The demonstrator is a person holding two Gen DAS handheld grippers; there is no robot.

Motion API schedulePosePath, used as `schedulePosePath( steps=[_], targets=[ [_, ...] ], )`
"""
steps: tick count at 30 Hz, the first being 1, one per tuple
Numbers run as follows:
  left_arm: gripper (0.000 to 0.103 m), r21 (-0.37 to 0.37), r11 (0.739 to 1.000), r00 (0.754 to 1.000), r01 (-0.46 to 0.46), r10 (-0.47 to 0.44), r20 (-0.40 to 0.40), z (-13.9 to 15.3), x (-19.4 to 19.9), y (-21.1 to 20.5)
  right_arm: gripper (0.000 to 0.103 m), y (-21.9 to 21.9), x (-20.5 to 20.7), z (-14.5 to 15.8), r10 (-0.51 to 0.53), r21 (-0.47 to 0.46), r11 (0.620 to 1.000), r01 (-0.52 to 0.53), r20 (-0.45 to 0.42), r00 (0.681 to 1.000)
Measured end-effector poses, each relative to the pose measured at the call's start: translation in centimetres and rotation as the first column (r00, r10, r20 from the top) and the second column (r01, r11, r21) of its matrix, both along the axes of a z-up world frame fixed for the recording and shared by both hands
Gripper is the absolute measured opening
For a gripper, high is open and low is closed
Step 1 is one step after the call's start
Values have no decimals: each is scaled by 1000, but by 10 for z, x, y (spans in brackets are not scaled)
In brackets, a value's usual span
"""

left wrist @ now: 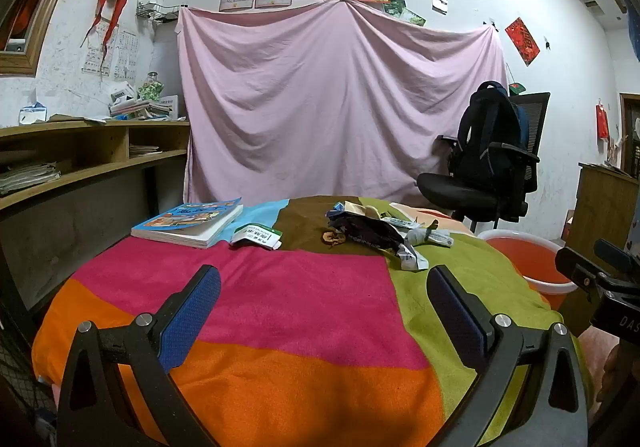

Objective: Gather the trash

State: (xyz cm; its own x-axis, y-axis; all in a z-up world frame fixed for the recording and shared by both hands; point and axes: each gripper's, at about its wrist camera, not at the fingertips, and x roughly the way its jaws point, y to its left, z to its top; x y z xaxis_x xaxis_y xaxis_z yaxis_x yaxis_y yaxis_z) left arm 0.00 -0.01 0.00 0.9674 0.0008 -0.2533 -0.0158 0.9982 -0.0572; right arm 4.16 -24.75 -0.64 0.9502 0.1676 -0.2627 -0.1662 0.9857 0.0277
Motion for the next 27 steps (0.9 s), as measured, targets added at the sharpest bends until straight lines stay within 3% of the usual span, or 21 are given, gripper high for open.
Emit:
schedulePosePath(
  steps=[27],
  targets=[
    [101,3,1000,1000,-24,24,-1,1,-2,1,103,11,-1,-2,10,3,1000,-10,18,1000]
  ],
)
